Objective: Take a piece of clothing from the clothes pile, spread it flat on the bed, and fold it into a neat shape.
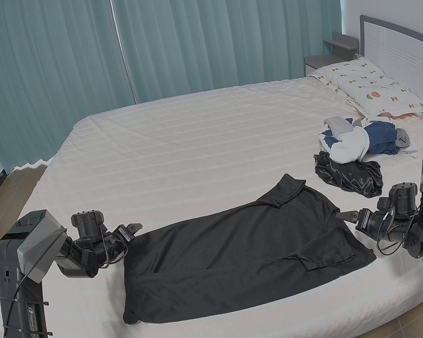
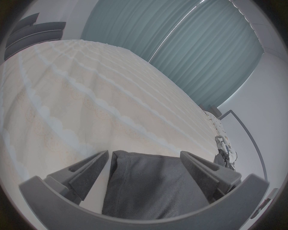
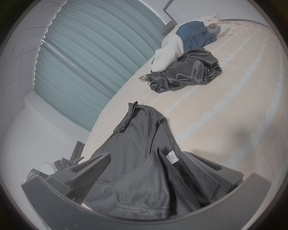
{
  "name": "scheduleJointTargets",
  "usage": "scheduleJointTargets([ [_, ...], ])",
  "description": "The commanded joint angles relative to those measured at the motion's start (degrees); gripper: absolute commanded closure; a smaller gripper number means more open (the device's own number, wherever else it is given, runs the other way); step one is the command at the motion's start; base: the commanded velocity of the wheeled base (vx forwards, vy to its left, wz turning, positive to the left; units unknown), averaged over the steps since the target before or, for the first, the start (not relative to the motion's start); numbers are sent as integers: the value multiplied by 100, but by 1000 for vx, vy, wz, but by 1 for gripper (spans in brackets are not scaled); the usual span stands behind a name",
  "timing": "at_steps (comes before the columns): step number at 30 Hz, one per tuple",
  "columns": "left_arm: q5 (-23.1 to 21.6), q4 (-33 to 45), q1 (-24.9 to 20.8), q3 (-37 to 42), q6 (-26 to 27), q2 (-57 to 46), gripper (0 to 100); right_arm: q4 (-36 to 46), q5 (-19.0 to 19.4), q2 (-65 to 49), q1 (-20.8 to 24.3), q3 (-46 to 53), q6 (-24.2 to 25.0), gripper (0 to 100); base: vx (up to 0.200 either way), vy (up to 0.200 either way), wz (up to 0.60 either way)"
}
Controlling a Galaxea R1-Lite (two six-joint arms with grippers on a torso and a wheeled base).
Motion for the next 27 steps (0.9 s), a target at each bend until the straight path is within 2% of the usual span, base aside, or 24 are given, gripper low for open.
scheduleJointTargets([
  [1,5,-7,-19,33,17,40,0,-3,1,0,4,-8,0,0,0,0,0],
  [2,5,-7,-19,42,17,40,100,-3,1,0,4,-17,0,0,0,0,0],
  [7,75,-86,-19,68,-9,31,100,41,-8,-53,13,-201,-96,0,0,0,0],
  [11,75,-367,-19,253,-27,5,100,322,-43,-185,197,-702,-184,0,0,0,0],
  [15,84,-657,-37,543,-27,-30,100,1447,-96,-141,435,-1854,-483,0,0,0,0],
  [19,84,-718,-37,640,-27,-30,100,2001,-386,299,584,-2653,-861,0,0,0,0],
  [20,75,-718,-37,675,-36,-30,100,2291,-658,624,628,-3154,-1160,0,0,0,0],
  [21,75,-718,-37,675,-36,-30,100,2291,-658,624,628,-3154,-1160,0,0,0,0],
  [22,84,-718,-37,692,-71,-30,100,2589,-860,843,637,-3567,-1424,0,0,0,0],
  [25,84,-718,-37,736,-132,-48,100,3196,-1159,1116,637,-4262,-1714,0,0,0,0],
  [27,75,-718,-37,789,-150,-83,100,3424,-1229,1257,628,-4648,-1766,0,0,0,0],
])
